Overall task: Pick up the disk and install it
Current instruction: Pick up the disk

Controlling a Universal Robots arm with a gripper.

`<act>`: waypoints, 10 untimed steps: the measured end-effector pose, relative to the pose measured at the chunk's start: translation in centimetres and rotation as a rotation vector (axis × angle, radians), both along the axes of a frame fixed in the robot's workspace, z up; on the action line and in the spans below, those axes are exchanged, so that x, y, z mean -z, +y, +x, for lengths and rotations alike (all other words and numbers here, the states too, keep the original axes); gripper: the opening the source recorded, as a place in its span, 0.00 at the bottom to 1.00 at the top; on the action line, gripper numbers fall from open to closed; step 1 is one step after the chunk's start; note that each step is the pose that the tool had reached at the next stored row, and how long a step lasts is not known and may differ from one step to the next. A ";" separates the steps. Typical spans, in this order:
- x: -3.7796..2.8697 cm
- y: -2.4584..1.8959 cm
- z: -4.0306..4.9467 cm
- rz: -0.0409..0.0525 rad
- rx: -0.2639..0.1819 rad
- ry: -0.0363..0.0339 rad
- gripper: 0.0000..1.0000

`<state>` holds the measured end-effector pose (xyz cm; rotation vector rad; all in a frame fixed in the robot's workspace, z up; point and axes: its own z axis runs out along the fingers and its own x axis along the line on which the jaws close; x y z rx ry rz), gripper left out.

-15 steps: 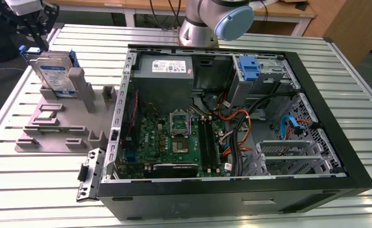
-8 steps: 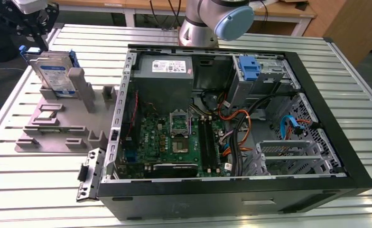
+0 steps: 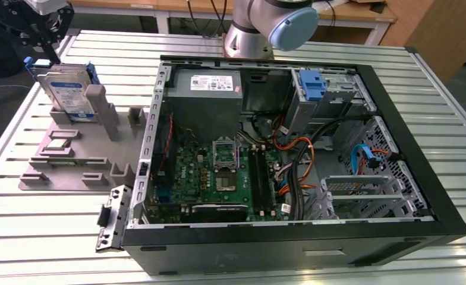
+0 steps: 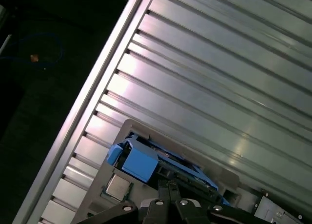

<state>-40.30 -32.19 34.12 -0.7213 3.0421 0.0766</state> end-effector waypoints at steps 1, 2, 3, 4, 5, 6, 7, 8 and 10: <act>0.00 0.00 0.00 0.0000 -0.018 0.0000 0.11; 0.01 0.00 0.00 0.0000 -0.036 0.0000 0.11; 0.01 0.00 0.00 0.0000 -0.056 0.0000 0.11; 0.01 0.00 0.00 0.0000 -0.074 0.0000 0.11; 0.02 0.00 0.00 0.0000 -0.092 0.0000 0.11; 0.03 0.00 0.00 0.0000 -0.110 0.0000 0.11; 0.03 0.00 0.00 0.0000 -0.128 0.0000 0.11; 0.04 0.00 0.00 0.0000 -0.146 -0.0001 0.11; 0.06 0.00 0.00 0.0000 -0.183 0.0000 0.11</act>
